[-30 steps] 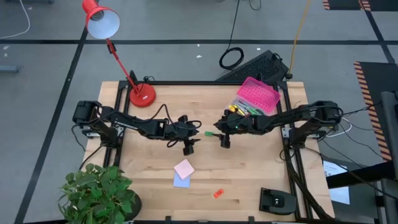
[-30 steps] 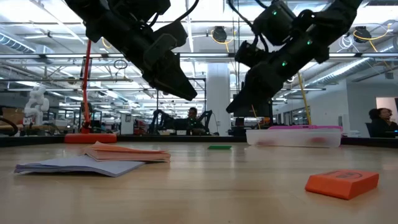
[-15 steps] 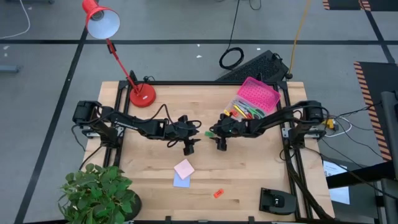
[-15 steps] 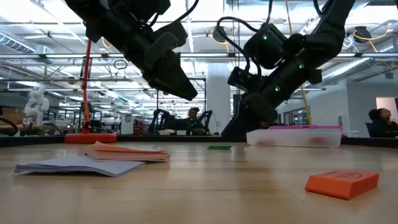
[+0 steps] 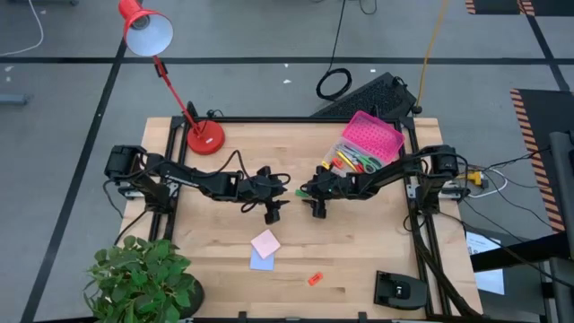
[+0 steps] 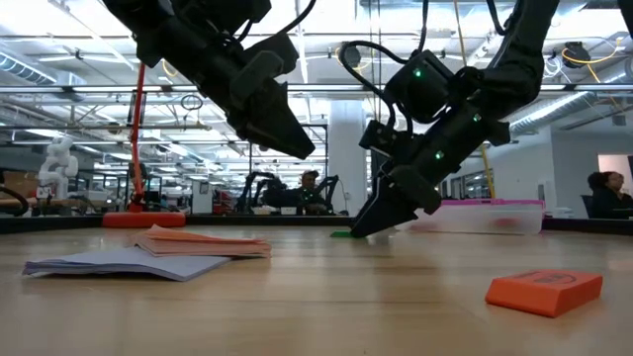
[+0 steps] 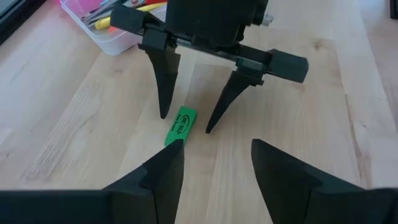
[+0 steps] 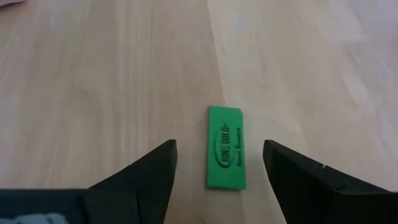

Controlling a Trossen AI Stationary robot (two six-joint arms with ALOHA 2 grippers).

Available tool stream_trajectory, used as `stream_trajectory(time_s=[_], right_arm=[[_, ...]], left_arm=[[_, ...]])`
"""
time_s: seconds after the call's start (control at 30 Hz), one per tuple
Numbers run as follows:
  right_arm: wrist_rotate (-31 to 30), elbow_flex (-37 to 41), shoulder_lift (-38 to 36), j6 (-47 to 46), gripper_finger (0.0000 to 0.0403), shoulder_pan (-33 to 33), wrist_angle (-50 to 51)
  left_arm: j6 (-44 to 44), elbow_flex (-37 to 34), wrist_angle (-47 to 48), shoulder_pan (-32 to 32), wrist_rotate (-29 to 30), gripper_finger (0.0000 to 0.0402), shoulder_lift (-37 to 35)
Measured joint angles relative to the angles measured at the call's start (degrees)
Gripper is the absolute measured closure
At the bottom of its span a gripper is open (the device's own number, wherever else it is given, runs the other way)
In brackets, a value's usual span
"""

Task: Pack school essentials
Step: Put the green eraser into the supply box

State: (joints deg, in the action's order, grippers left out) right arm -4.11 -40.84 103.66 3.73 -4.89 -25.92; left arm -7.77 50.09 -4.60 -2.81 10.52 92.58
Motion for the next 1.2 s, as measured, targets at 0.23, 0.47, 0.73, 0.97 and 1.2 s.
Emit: stream_trajectory(time_s=[0.23, 0.47, 0.73, 0.97, 1.2], right_arm=[[3.0, 0.0, 0.2, -2.0, 0.0206, -1.1, 0.1], [4.7, 0.0, 0.3, -3.4, 0.0263, -1.9, 0.7], [4.5, 0.0, 0.3, -3.1, 0.0313, -1.9, 0.8], [4.4, 0.0, -0.1, -2.4, 0.032, -1.9, 1.0], [4.1, 0.1, -3.5, -1.9, 0.032, -1.9, 2.8]], left_arm=[[0.0, 0.0, -0.3, 0.0, 0.0, 0.021, 0.0], [0.0, 0.0, -0.4, 0.0, 0.0, 0.021, 0.0], [0.0, 0.0, -0.4, 0.0, 0.0, 0.021, 0.0], [-0.2, 0.0, -0.4, -0.5, 0.0, 0.021, 0.0], [0.1, 0.0, -0.6, -1.1, 0.0, 0.0211, 0.0]])
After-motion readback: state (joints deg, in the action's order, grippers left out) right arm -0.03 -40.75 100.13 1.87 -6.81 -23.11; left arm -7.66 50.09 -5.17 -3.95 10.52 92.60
